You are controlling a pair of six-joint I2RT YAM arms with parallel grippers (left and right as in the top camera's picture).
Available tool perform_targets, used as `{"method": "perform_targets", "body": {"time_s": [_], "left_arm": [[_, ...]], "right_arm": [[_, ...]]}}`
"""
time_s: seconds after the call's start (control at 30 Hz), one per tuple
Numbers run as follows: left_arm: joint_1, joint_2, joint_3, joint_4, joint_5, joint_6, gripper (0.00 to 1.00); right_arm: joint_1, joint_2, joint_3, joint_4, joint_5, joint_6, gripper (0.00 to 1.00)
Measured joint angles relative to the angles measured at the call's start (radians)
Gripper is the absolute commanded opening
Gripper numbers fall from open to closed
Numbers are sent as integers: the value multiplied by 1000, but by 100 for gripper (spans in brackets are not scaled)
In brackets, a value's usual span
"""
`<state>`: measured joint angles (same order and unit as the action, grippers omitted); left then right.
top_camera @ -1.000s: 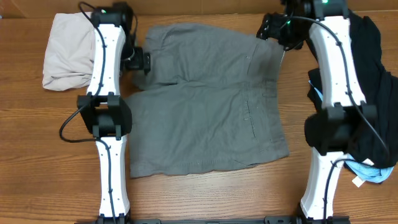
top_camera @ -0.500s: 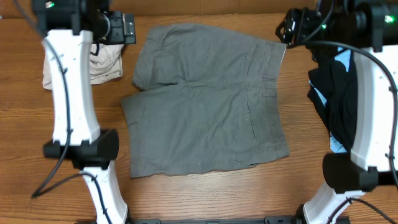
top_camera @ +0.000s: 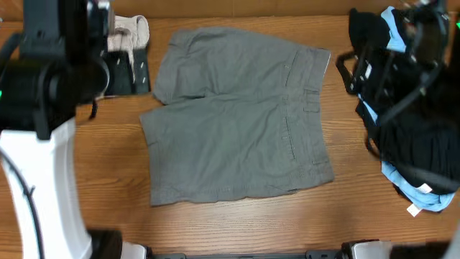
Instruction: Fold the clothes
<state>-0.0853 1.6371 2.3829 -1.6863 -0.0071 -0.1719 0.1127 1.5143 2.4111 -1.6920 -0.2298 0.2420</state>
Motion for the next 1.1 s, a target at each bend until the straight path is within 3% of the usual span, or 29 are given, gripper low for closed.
{"method": "perform_targets", "body": {"time_s": [0.2,0.37,0.67,0.77,0.9,1.1], "left_arm": [[0,-191,-276,11,-34,-109,100],[0,-248,-513,92,-68,-210,100],[0,-227,-978,478,-2,-379,100],[0,-214,-1083,555,47,-396,100],[0,-175,-1160,573,61,-412,85],[0,-159,-1198,578,33,-450,85]], "right_arm": [[0,-195,-308,-3,112,83,100],[0,-250,-570,15,188,171,100],[0,-240,-930,204,207,278,100],[0,-238,-1037,270,190,290,100],[0,-236,-1161,322,178,326,100],[0,-236,-1302,398,181,416,100]]}}
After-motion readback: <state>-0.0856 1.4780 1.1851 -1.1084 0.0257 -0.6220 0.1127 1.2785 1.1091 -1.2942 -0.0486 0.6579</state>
